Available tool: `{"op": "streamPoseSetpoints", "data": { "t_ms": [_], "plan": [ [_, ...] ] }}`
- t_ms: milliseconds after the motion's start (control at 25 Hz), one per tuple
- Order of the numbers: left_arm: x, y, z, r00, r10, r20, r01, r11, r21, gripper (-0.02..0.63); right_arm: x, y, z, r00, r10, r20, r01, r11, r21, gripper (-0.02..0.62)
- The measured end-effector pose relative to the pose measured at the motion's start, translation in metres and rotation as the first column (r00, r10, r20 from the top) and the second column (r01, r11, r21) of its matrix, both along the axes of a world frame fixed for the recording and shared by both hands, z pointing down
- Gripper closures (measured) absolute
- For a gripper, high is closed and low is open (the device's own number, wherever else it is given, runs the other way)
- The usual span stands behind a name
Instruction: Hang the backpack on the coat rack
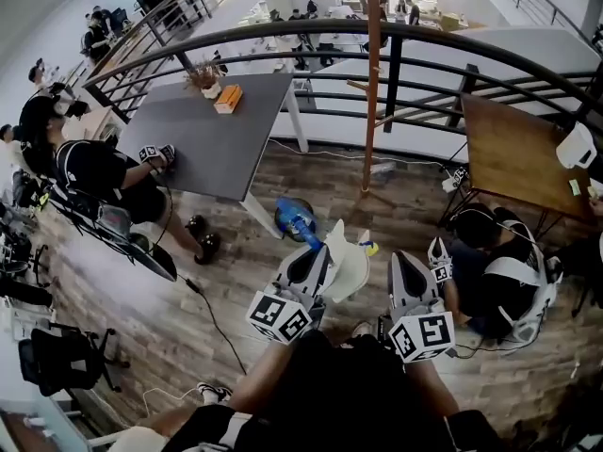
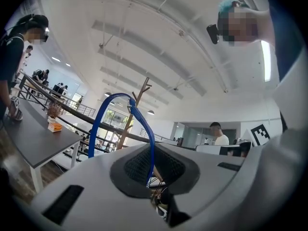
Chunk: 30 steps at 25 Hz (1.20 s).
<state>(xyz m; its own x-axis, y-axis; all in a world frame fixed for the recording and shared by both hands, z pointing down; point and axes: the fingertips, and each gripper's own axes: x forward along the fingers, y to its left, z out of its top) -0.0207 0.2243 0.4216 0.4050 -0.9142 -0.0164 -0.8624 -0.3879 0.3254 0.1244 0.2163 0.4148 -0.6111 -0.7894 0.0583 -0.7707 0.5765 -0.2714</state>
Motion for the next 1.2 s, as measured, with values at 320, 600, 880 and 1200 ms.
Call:
{"op": "streamPoseSetpoints", "data": {
  "t_ms": [320, 600, 880, 1200],
  "plan": [
    [-0.001, -0.017, 0.002, 1.000, -0.013, -0.009, 0.013, 1.000, -0.005, 0.588, -0.002, -0.015, -0.002, 1.000, -0.005, -0.008, 0.005, 1.000, 0.003, 0.583],
    [-0.007, -0.033, 0.005, 0.999, 0.050, 0.016, -0.050, 0.999, -0.004, 0.586, -0.019, -0.037, -0.003, 0.999, 0.038, -0.009, -0.038, 0.999, 0.008, 0.583],
    [-0.020, -0.043, 0.003, 0.995, 0.100, 0.009, -0.100, 0.995, -0.006, 0.586, -0.042, -0.052, -0.004, 0.997, 0.072, -0.005, -0.072, 0.997, -0.003, 0.583],
    [-0.043, -0.065, 0.012, 0.992, 0.122, -0.013, -0.123, 0.992, -0.026, 0.587, -0.060, -0.076, -0.006, 0.993, 0.120, -0.009, -0.120, 0.993, -0.010, 0.583]
  ]
}}
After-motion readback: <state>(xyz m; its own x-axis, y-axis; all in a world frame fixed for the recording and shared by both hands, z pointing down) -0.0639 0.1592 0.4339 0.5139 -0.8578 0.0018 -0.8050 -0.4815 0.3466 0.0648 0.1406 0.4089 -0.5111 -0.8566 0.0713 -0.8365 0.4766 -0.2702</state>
